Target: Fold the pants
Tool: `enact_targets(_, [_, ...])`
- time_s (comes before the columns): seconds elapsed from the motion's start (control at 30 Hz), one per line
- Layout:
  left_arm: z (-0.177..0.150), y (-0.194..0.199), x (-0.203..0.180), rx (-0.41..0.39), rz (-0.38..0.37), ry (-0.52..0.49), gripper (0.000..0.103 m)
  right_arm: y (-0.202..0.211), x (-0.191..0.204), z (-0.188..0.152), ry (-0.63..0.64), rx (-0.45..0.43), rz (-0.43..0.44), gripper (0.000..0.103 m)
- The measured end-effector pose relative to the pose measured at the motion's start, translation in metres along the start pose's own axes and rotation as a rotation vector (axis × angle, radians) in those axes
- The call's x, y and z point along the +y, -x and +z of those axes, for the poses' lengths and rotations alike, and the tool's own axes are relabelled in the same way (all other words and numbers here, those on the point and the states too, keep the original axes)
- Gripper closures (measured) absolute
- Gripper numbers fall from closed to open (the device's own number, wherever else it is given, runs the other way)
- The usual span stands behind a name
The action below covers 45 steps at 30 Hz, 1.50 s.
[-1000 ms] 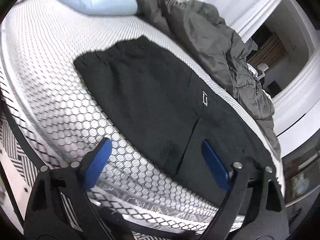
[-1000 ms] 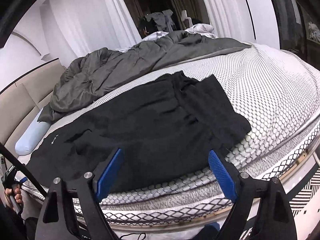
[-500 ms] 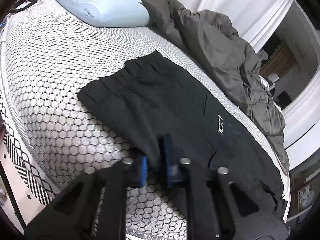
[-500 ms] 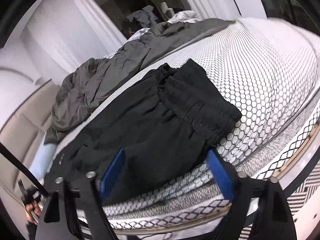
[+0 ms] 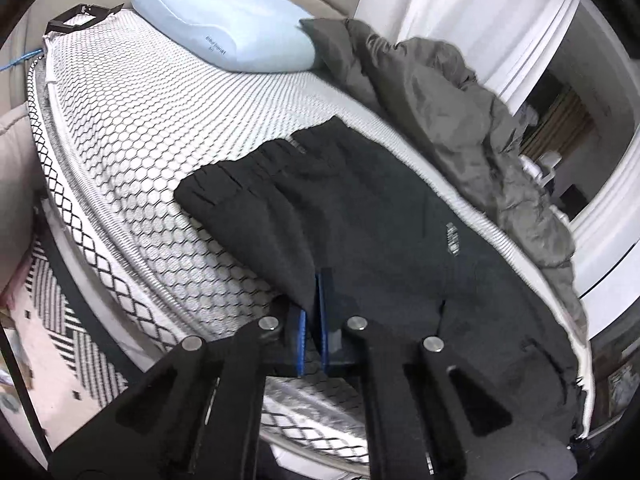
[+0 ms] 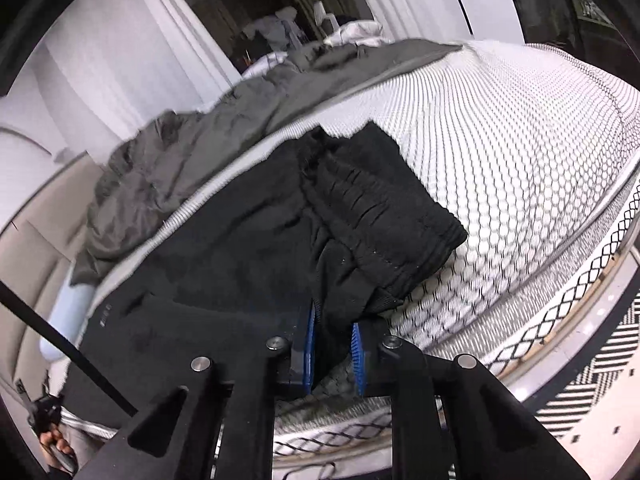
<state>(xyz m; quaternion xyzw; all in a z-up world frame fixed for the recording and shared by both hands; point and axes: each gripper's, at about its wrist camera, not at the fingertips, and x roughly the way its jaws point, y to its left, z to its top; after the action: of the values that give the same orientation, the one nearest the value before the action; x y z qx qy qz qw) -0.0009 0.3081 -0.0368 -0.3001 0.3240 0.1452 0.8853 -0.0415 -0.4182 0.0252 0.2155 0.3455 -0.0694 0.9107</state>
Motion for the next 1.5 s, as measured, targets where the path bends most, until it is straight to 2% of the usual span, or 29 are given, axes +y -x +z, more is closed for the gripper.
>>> enact_targets(0.1, [-0.002,0.004,0.006,0.009,0.035,0.006,0.091,0.012,0.009,-0.001,0.041,-0.044,-0.062,0.066])
enact_targets(0.13, [-0.001,0.009,0.007,-0.008,0.045,0.005,0.084,0.02,0.015,-0.003,0.07,-0.077,-0.066,0.061])
enact_targets(0.17, [-0.001,0.016,0.008,-0.029,0.055,0.003,0.07,0.026,0.021,-0.003,0.097,-0.097,-0.071,0.058])
enact_targets(0.2, [0.001,0.026,0.008,-0.054,0.042,0.0,0.06,0.033,0.03,-0.004,0.137,-0.121,-0.079,0.055])
enact_targets(0.23, [0.0,0.033,0.009,-0.067,0.019,-0.003,0.037,0.04,0.042,-0.005,0.194,-0.148,-0.093,0.052])
enact_targets(0.27, [0.001,0.042,0.008,-0.086,-0.01,-0.004,0.017,0.044,0.056,-0.007,0.265,-0.163,-0.121,0.048])
enact_targets(0.3, [0.001,0.052,0.006,-0.113,-0.034,-0.008,0.012,0.048,0.064,-0.009,0.312,-0.174,-0.146,0.036])
enact_targets(0.37, [-0.001,0.069,-0.001,-0.148,-0.025,-0.039,0.001,0.06,0.077,-0.015,0.397,-0.224,-0.221,0.028])
enact_targets(0.4, [-0.003,0.076,-0.008,-0.158,-0.013,-0.072,0.001,0.065,0.08,-0.016,0.4,-0.234,-0.249,0.023])
enact_targets(0.5, [-0.009,0.092,-0.033,-0.191,-0.023,-0.183,0.001,0.077,0.075,-0.018,0.353,-0.25,-0.238,0.021])
enact_targets(0.57, [-0.015,0.1,-0.052,-0.211,-0.042,-0.24,0.001,0.085,0.079,-0.022,0.352,-0.278,-0.161,0.019])
enact_targets(0.6, [-0.019,0.103,-0.065,-0.214,-0.058,-0.266,0.001,0.081,0.085,-0.022,0.365,-0.269,-0.12,0.011])
enact_targets(0.73, [-0.045,0.103,-0.122,-0.193,-0.155,-0.394,0.001,0.053,0.128,-0.03,0.489,-0.168,0.0,0.008])
enact_targets(0.87, [-0.079,0.079,-0.185,-0.086,-0.196,-0.517,0.001,0.011,0.175,-0.037,0.604,-0.046,0.159,0.009])
enact_targets(0.9, [-0.087,0.072,-0.2,-0.052,-0.209,-0.543,0.001,0.0,0.186,-0.037,0.62,-0.002,0.211,0.014])
enact_targets(0.93, [-0.096,0.065,-0.216,-0.024,-0.219,-0.577,0.001,-0.013,0.194,-0.035,0.63,0.031,0.248,0.026])
enact_targets(1.03, [-0.121,0.048,-0.262,0.001,-0.239,-0.685,0.001,-0.039,0.222,-0.038,0.685,0.114,0.31,0.048])
enact_targets(1.1, [-0.138,0.032,-0.29,0.031,-0.241,-0.768,0.001,-0.051,0.235,-0.045,0.73,0.139,0.31,0.055])
enact_targets(1.13, [-0.148,0.021,-0.303,0.065,-0.232,-0.804,0.002,-0.061,0.239,-0.047,0.745,0.155,0.301,0.056])
enact_targets(1.17, [-0.156,0.011,-0.311,0.096,-0.219,-0.828,0.008,-0.069,0.239,-0.048,0.755,0.17,0.292,0.056])
enact_targets(1.23, [-0.169,-0.014,-0.319,0.173,-0.141,-0.873,0.017,-0.083,0.232,-0.051,0.777,0.187,0.242,0.059])
enact_targets(1.3, [-0.17,-0.022,-0.309,0.191,-0.119,-0.839,0.015,-0.089,0.211,-0.045,0.765,0.192,0.216,0.062])
enact_targets(1.33, [-0.164,-0.021,-0.299,0.184,-0.114,-0.806,0.011,-0.085,0.196,-0.039,0.745,0.178,0.2,0.063])
enact_targets(1.37, [-0.158,-0.02,-0.29,0.18,-0.093,-0.784,0.006,-0.081,0.181,-0.033,0.735,0.155,0.152,0.063])
enact_targets(1.43, [-0.143,-0.016,-0.265,0.164,-0.049,-0.733,0.005,-0.073,0.142,-0.018,0.693,0.104,0.021,0.062])
enact_targets(1.5, [-0.125,-0.01,-0.24,0.154,-0.024,-0.7,0.005,-0.072,0.108,-0.004,0.624,0.103,-0.034,0.062])
